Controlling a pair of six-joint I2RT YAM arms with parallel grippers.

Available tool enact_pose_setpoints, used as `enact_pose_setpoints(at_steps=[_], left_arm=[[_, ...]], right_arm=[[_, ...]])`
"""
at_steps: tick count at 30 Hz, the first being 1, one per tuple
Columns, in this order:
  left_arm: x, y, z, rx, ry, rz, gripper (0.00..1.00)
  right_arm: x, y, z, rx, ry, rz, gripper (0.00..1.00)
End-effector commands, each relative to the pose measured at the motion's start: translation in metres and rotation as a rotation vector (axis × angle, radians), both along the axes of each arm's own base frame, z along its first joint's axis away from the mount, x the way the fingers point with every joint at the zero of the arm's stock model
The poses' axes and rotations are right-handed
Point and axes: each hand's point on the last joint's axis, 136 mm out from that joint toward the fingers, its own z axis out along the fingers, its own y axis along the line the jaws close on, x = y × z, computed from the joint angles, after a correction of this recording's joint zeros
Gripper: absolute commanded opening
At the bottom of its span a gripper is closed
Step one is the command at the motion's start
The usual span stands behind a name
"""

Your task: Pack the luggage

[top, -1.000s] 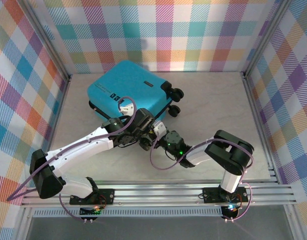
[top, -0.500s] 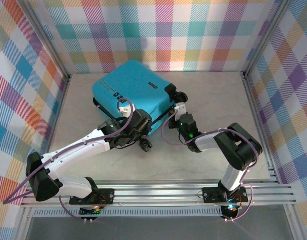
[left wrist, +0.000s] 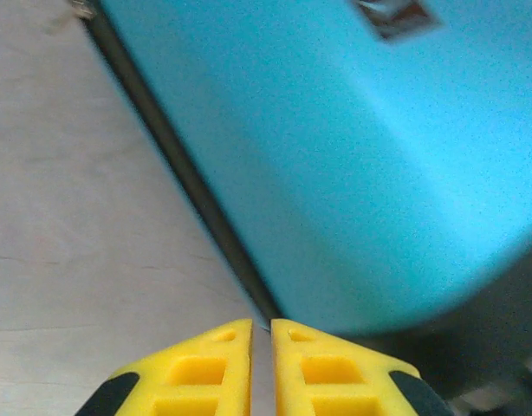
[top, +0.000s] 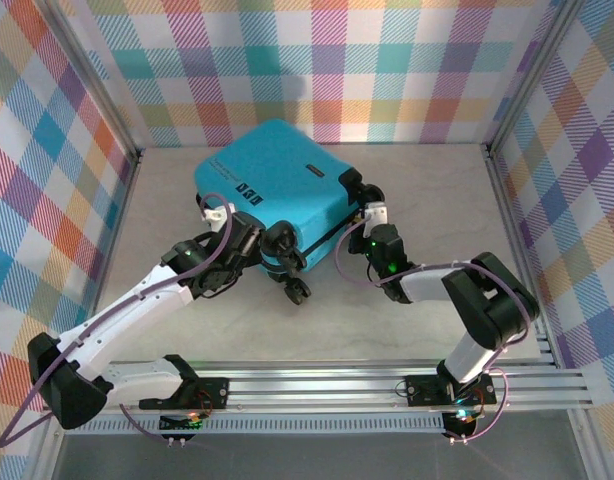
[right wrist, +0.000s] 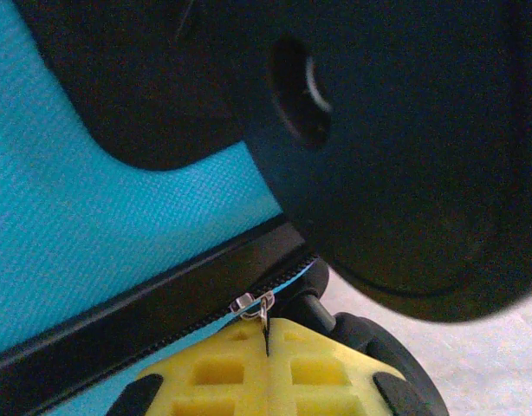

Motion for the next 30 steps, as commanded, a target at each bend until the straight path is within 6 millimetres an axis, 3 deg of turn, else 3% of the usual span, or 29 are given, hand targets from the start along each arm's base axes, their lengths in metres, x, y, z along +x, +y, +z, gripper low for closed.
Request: enact_pose_setpoints(at_steps=[1,6,10,14,17,21,26,30], left_arm=[[0.002,0.018,0.003,0.078,-0.004,-0.008,0.13],[0.017,0.013,0.022,0.083,-0.037,-0.052,0.14],[0.023,-0.02,0.045,0.022,-0.058,-0.19,0.22],[0.02,-0.05,0.067,0.058,-0.089,-0.277,0.47],[0.013,-0.069,0.076,0.08,-0.105,-0.325,0.49],[0.004,-0.082,0.075,0.039,-0.097,-0.344,0.49],[-0.011,-0.129,0.074,-0.092,-0.109,-0.474,0.5],[-0.023,-0.178,0.075,-0.117,-0.137,-0.596,0.51]], right_arm=[[-0.004,-0.025,0.003,0.034,0.004,-0.093,0.0],[-0.017,-0.018,0.001,0.014,0.009,-0.064,0.0],[-0.019,-0.016,0.003,0.006,0.017,-0.055,0.0],[-0.019,-0.021,0.014,0.003,0.027,-0.072,0.22],[-0.022,-0.032,0.026,0.022,0.057,-0.086,0.31],[-0.037,-0.048,0.052,0.038,0.07,-0.075,0.47],[-0.042,-0.082,0.084,0.08,0.128,-0.104,0.56],[-0.03,-0.094,0.108,0.127,0.148,-0.101,0.65]])
